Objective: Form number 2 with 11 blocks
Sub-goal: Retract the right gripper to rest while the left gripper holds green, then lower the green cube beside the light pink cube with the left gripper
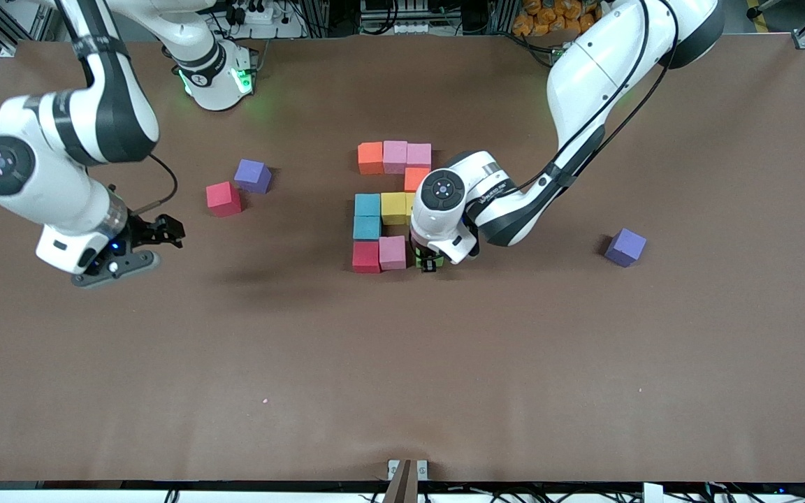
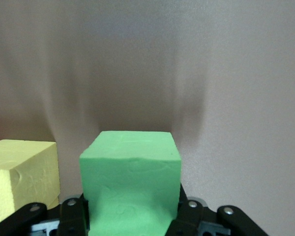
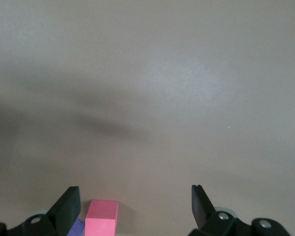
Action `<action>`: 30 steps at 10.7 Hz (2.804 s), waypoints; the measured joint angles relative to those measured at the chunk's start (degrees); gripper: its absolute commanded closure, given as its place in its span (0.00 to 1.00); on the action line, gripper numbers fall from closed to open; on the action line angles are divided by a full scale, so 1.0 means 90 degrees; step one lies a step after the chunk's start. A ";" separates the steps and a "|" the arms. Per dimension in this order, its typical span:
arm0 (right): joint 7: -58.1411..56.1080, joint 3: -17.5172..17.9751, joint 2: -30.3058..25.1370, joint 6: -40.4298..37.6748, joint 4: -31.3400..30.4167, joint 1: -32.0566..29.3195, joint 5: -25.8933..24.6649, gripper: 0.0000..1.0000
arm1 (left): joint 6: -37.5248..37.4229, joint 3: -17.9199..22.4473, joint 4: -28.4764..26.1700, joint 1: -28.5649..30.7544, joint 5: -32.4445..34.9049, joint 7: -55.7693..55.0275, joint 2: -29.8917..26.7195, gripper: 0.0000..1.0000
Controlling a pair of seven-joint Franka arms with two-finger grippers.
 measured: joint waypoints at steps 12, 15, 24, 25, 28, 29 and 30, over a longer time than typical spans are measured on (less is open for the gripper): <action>-0.0181 -0.0027 -0.0512 -0.2506 0.1833 -0.1076 0.0576 0.00 | 0.0306 0.0326 0.0009 -0.0326 0.0003 -0.0001 0.0014 0.75; -0.0368 -0.0197 -0.0572 -0.2705 0.1868 -0.1131 0.0641 0.00 | 0.0389 0.0365 0.0008 -0.0339 0.0003 -0.0001 0.0042 0.74; -0.0287 -0.0420 -0.0637 -0.2625 0.2251 -0.1007 0.0440 0.00 | 0.0439 0.0518 0.0028 -0.0498 0.0003 -0.0005 0.0086 0.74; -0.0213 -0.0443 -0.0640 -0.2625 0.2288 -0.1008 0.0430 0.00 | 0.0444 0.0518 0.0035 -0.0521 0.0003 -0.0005 0.0090 0.74; -0.0147 -0.0450 -0.0640 -0.2592 0.2318 -0.1008 0.0422 0.00 | 0.0450 0.0518 0.0050 -0.0562 0.0003 -0.0022 0.0100 0.73; -0.0146 -0.0449 -0.0640 -0.2592 0.2325 -0.1008 0.0422 0.00 | 0.0450 0.0518 0.0052 -0.0562 0.0003 -0.0023 0.0102 0.71; -0.0148 -0.0444 -0.0639 -0.2592 0.2327 -0.1005 0.0422 0.00 | 0.0450 0.0518 0.0053 -0.0562 0.0003 -0.0023 0.0103 0.71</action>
